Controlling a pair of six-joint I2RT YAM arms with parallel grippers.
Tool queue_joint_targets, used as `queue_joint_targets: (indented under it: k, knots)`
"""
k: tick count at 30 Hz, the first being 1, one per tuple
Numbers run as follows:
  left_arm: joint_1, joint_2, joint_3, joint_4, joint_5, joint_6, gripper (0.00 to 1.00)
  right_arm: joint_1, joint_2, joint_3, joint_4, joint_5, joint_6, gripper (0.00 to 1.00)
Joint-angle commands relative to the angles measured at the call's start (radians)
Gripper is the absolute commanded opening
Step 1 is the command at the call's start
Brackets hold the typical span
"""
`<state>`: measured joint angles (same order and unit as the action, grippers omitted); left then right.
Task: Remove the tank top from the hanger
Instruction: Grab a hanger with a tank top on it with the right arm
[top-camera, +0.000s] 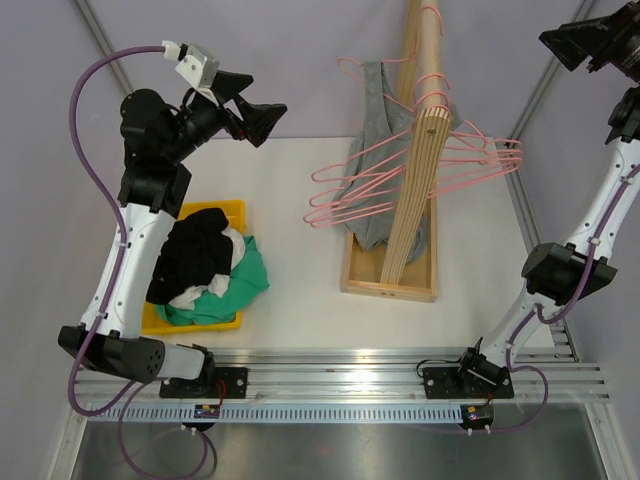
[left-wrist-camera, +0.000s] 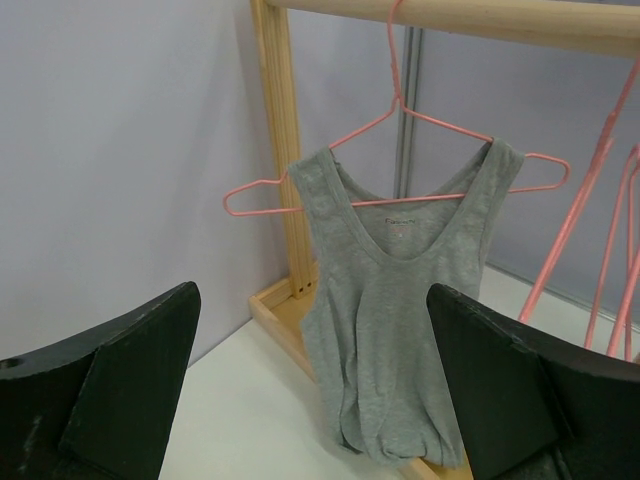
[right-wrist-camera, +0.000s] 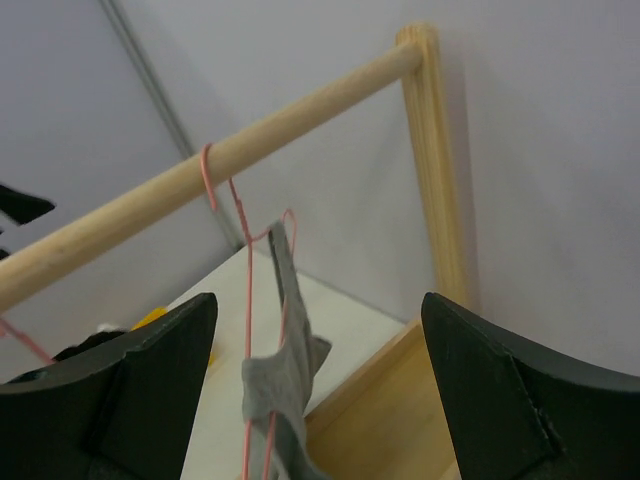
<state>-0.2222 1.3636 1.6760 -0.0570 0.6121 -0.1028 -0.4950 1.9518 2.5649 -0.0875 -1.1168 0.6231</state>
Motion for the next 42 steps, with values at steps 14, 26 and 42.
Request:
queue_joint_targets:
  k: [14,26,42]
  knots:
    - [-0.016,0.032,-0.010,0.154,0.090,-0.098,0.99,0.027,-0.019,-0.284,0.810,-0.434,0.689,0.77]
    - [-0.051,-0.015,-0.018,0.089,-0.067,-0.006,0.99,0.184,-0.110,-0.087,-0.553,-0.104,-0.394,0.77]
    - [-0.063,-0.047,-0.010,0.072,-0.078,0.023,0.99,0.354,-0.047,-0.048,-0.911,0.262,-0.752,0.76]
